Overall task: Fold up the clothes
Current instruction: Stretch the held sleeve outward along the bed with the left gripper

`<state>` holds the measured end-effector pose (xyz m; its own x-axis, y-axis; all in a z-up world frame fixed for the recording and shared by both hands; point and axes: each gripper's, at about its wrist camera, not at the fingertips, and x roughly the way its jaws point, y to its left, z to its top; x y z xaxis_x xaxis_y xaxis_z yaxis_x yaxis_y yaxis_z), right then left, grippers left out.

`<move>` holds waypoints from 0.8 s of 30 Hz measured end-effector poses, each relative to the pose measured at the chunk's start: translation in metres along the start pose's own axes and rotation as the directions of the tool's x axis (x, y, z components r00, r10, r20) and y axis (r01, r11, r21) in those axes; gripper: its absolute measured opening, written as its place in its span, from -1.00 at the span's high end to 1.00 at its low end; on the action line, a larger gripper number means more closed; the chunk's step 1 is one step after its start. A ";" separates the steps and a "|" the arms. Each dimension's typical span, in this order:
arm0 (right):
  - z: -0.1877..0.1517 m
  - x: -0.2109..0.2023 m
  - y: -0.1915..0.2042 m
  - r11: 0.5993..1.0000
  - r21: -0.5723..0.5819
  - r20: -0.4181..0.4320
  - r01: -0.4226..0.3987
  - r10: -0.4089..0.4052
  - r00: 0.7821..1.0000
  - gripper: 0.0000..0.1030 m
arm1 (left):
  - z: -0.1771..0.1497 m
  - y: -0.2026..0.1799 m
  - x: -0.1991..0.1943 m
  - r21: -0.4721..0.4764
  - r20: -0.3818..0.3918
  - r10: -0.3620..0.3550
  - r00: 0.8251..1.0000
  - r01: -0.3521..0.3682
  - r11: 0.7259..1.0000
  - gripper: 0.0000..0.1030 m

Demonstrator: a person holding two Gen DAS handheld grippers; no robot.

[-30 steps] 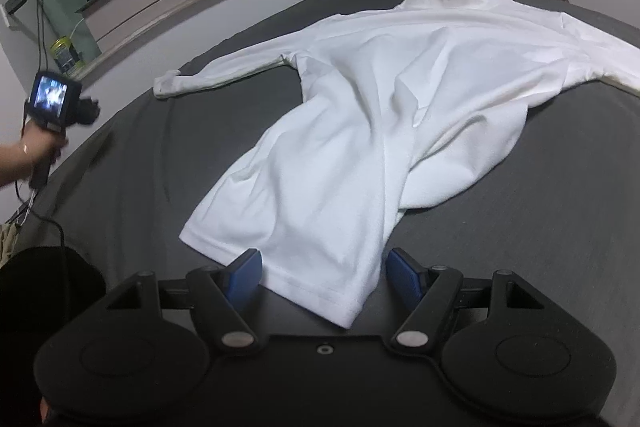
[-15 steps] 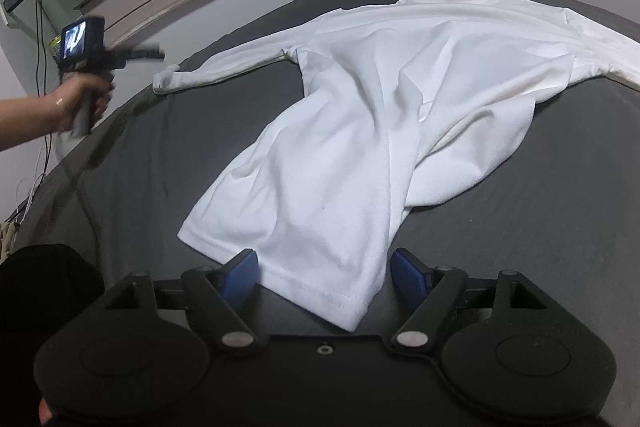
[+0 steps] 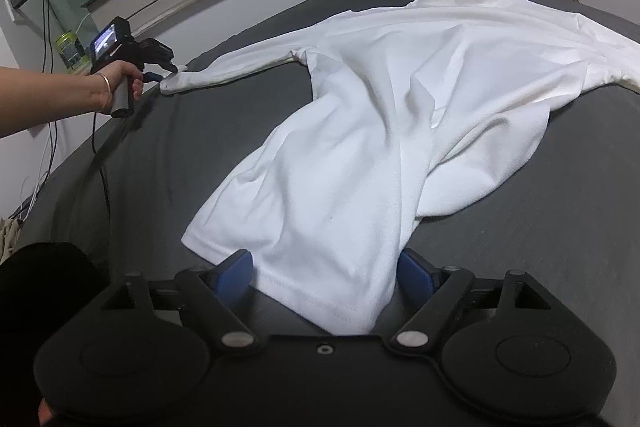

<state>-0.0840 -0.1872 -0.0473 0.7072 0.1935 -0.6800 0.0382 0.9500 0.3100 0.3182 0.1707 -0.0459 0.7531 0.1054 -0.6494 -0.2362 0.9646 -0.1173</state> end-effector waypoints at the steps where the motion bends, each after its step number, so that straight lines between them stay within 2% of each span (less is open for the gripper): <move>1: 0.000 0.000 0.000 1.000 -0.001 0.000 0.000 0.000 1.000 -0.53 | -0.001 0.000 0.003 0.003 -0.004 -0.011 1.000 0.011 1.000 0.64; 2: 0.000 0.000 0.000 1.000 -0.001 0.000 0.000 0.000 1.000 -0.53 | -0.001 0.000 0.006 0.007 -0.008 -0.021 1.000 0.021 1.000 0.84; 5: 0.001 -0.001 0.000 1.000 0.004 -0.002 -0.002 0.002 1.000 -0.53 | 0.003 0.006 -0.002 -0.022 0.034 -0.026 0.999 0.027 0.999 0.84; 7: 0.001 0.000 -0.001 1.000 0.008 -0.002 -0.003 0.003 1.000 -0.53 | 0.005 0.017 -0.010 -0.062 0.075 -0.003 0.997 0.008 0.998 0.85; 9: 0.001 0.000 -0.001 1.000 0.011 -0.002 -0.004 0.004 1.000 -0.53 | 0.003 0.037 -0.025 -0.149 0.123 0.010 0.992 0.009 0.989 0.85; 11: 0.001 0.000 -0.001 1.000 0.014 -0.002 -0.003 0.003 1.000 -0.53 | -0.004 0.059 -0.040 -0.245 0.162 0.017 0.987 0.023 0.969 0.96; 13: 0.001 -0.001 -0.001 1.000 0.019 -0.002 -0.002 0.002 1.000 -0.53 | -0.015 0.081 -0.053 -0.327 0.179 0.023 0.984 0.038 0.944 0.96; 15: 0.000 -0.002 -0.002 1.000 0.023 -0.003 -0.002 0.002 1.000 -0.53 | -0.031 0.100 -0.058 -0.391 0.142 0.014 0.990 0.043 0.919 0.96; 18: 0.000 -0.003 -0.002 1.000 0.024 -0.004 0.000 0.000 1.000 -0.53 | -0.049 0.114 -0.059 -0.405 0.086 0.005 0.996 0.030 0.914 0.95; 20: 0.000 -0.003 -0.002 1.000 0.024 -0.006 0.003 -0.003 1.000 -0.53 | -0.056 0.118 -0.058 -0.440 0.064 -0.011 0.998 0.039 0.897 0.95; 22: 0.000 -0.003 -0.002 1.000 0.022 -0.007 0.006 -0.006 1.000 -0.53 | -0.060 0.122 -0.058 -0.492 0.084 -0.039 0.996 0.075 0.867 0.88; 23: 0.000 -0.003 -0.001 1.000 0.021 -0.007 0.007 -0.007 1.000 -0.53 | -0.060 0.122 -0.057 -0.507 0.091 -0.036 0.995 0.078 0.859 0.73; 24: -0.001 -0.004 -0.001 1.000 0.018 -0.008 0.009 -0.008 1.000 -0.53 | -0.060 0.122 -0.056 -0.521 0.098 -0.033 0.995 0.080 0.850 0.35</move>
<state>-0.0870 -0.1889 -0.0458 0.7014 0.1873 -0.6877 0.0573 0.9469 0.3164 0.2104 0.2681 -0.0683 0.8173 0.0969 -0.5681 -0.4606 0.7023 -0.5428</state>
